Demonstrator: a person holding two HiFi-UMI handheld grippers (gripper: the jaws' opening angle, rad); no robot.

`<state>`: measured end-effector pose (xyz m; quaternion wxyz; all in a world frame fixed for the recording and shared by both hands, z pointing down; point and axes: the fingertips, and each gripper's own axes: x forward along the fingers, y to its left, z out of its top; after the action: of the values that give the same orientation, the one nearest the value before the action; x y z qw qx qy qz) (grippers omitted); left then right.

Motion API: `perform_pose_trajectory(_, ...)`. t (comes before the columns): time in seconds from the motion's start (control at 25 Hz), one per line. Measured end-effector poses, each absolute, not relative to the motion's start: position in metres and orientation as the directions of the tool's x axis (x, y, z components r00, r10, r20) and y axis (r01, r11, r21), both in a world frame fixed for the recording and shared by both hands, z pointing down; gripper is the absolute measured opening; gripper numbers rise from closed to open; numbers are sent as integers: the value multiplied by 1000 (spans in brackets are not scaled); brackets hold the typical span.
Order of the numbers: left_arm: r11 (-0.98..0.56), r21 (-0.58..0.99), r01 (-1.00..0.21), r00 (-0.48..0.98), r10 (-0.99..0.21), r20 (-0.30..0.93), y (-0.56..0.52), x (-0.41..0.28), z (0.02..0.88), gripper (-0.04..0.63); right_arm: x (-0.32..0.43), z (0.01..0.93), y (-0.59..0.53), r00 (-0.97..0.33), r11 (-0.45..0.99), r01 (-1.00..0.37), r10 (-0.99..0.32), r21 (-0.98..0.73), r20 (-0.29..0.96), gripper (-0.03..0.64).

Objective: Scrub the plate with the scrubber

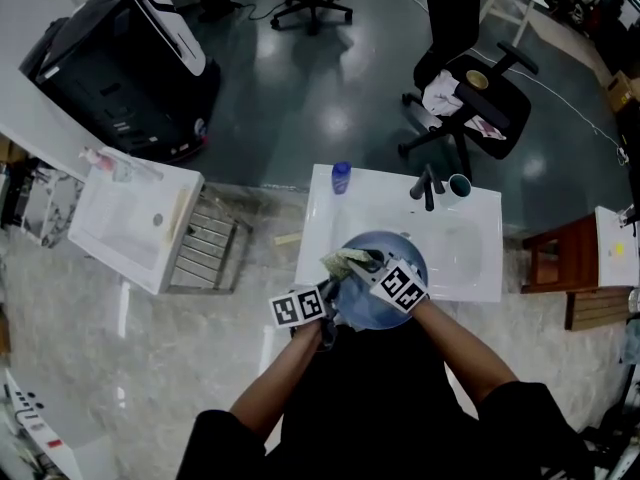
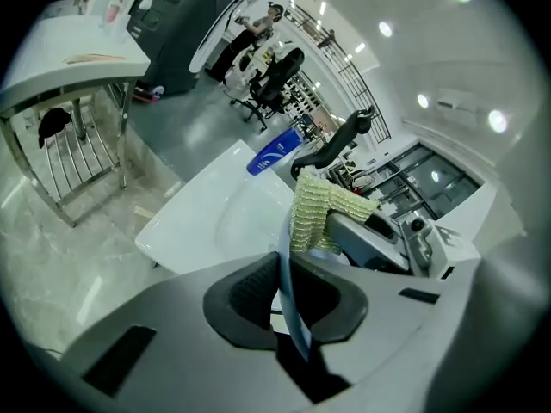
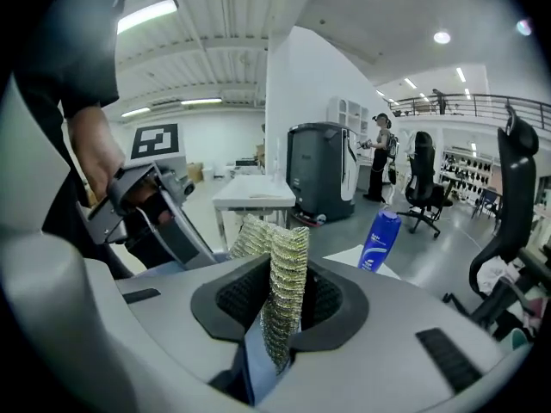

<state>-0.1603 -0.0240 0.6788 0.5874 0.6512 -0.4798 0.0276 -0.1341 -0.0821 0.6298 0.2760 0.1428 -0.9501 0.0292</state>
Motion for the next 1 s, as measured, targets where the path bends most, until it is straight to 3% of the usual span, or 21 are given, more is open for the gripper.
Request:
perform_pose_trajectory(0.48,143,763,-630,566,-589,577,-23,-150,674,29,-137,627,-95,-743,908,-209,-389,363,545,67)
perform_pose_trajectory(1.0,158,775,-612,573,-587,572,-20,-143,670,38,-104,630,-127,-659,852,-311,-513,422,550,67)
